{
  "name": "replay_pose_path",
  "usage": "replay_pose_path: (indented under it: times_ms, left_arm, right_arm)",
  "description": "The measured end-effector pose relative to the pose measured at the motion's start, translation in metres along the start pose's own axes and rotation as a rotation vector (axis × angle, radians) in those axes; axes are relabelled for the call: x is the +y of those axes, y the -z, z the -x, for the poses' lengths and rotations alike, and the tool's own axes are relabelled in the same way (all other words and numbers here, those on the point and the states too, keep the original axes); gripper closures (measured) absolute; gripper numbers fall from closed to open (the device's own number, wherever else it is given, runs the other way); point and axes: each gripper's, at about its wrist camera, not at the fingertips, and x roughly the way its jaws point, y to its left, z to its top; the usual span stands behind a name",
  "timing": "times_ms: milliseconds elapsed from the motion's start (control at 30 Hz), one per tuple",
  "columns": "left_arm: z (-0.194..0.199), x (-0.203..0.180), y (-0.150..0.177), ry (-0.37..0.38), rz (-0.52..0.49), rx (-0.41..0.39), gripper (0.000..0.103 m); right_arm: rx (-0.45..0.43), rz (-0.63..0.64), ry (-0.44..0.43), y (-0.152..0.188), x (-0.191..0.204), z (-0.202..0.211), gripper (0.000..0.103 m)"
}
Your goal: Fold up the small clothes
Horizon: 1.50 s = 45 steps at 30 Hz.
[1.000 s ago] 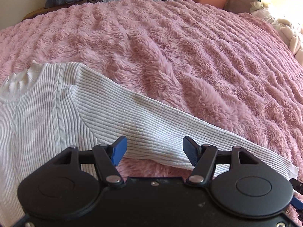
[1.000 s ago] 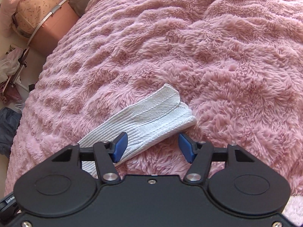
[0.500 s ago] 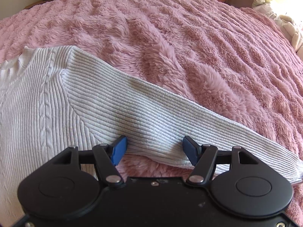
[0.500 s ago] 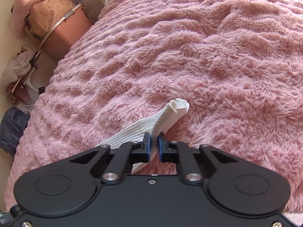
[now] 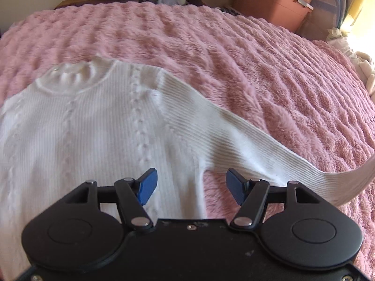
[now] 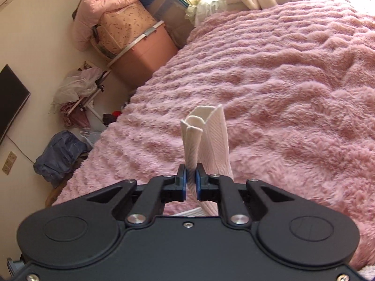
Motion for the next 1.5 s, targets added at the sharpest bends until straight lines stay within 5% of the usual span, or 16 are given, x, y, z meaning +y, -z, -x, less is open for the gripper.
replay_pose_path:
  times_ms: [233, 500, 733, 1033, 1167, 1233, 1267, 1400, 1500]
  left_arm:
    - [0.068, 0.098, 0.057, -0.087, 0.193, -0.004, 0.035]
    - [0.132, 0.175, 0.102, -0.200, 0.361, -0.072, 0.035]
    - [0.174, 0.221, 0.129, -0.278, 0.451, -0.141, 0.034]
    - [0.200, 0.240, 0.146, -0.322, 0.490, -0.188, 0.034]
    - [0.198, 0.239, 0.140, -0.328, 0.475, -0.203, 0.034]
    - [0.196, 0.239, 0.132, -0.337, 0.460, -0.212, 0.034]
    - [0.193, 0.239, 0.126, -0.341, 0.455, -0.224, 0.034]
    - [0.161, 0.249, 0.090, -0.308, 0.424, -0.242, 0.034]
    - [0.135, 0.258, 0.065, -0.297, 0.393, -0.267, 0.035]
  right_arm:
    - [0.027, 0.062, -0.241, 0.031, 0.110, -0.013, 0.094]
    - [0.182, 0.186, -0.500, 0.129, 0.218, -0.025, 0.094]
    - [0.405, 0.307, -0.608, 0.240, 0.262, -0.048, 0.094]
    - [0.536, 0.527, -0.617, 0.347, 0.269, -0.057, 0.094]
    - [0.581, 0.617, -0.653, 0.369, 0.268, -0.065, 0.086]
    - [0.658, 0.594, -0.656, 0.367, 0.261, -0.069, 0.057]
    - [0.660, 0.562, -0.679, 0.358, 0.256, -0.066, 0.053]
    - [0.583, 0.552, -0.723, 0.309, 0.239, -0.046, 0.050]
    - [0.474, 0.683, -0.662, 0.272, 0.229, -0.037, 0.049]
